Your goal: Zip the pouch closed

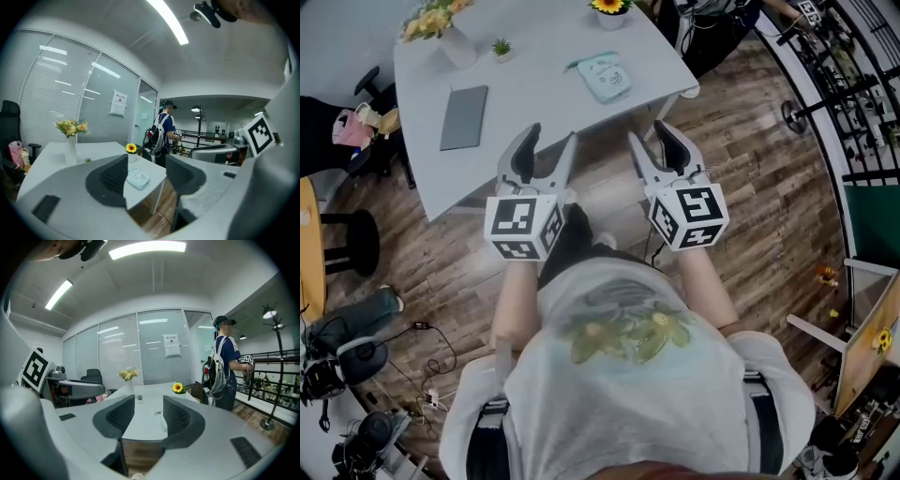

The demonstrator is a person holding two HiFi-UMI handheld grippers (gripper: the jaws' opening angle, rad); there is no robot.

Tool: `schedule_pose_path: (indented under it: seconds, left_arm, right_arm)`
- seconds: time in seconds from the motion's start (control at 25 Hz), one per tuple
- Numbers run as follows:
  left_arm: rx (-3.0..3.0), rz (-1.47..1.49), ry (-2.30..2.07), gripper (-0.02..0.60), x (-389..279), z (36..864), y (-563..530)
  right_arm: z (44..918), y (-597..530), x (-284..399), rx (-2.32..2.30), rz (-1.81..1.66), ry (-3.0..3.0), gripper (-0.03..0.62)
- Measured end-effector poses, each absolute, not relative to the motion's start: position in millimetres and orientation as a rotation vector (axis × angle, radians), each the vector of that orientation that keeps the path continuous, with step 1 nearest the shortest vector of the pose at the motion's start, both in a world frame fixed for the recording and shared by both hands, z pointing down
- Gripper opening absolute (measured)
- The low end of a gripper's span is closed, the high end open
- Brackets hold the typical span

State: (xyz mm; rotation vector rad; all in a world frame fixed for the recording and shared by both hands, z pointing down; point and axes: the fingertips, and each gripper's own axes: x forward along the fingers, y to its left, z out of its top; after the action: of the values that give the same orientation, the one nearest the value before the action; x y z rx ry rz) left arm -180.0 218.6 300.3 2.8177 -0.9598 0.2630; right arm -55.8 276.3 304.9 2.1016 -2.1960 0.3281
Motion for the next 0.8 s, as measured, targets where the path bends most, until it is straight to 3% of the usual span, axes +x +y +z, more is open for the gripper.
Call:
schedule_pose_path:
  seconds: [0.16,0.8]
  left_arm:
    - [2.815,0.310,-0.975,0.253,-177.9,306.8,199.7]
    - [2.757,0.545,-0.865,0.256,-157.4,361.3,110.3]
  right_arm:
    - [312.8,263.7,-42.8,2.104,0.362,-2.168,0.213]
    - [355.1,190.4,-14.4,1.973,0.521,-2.129,0.215]
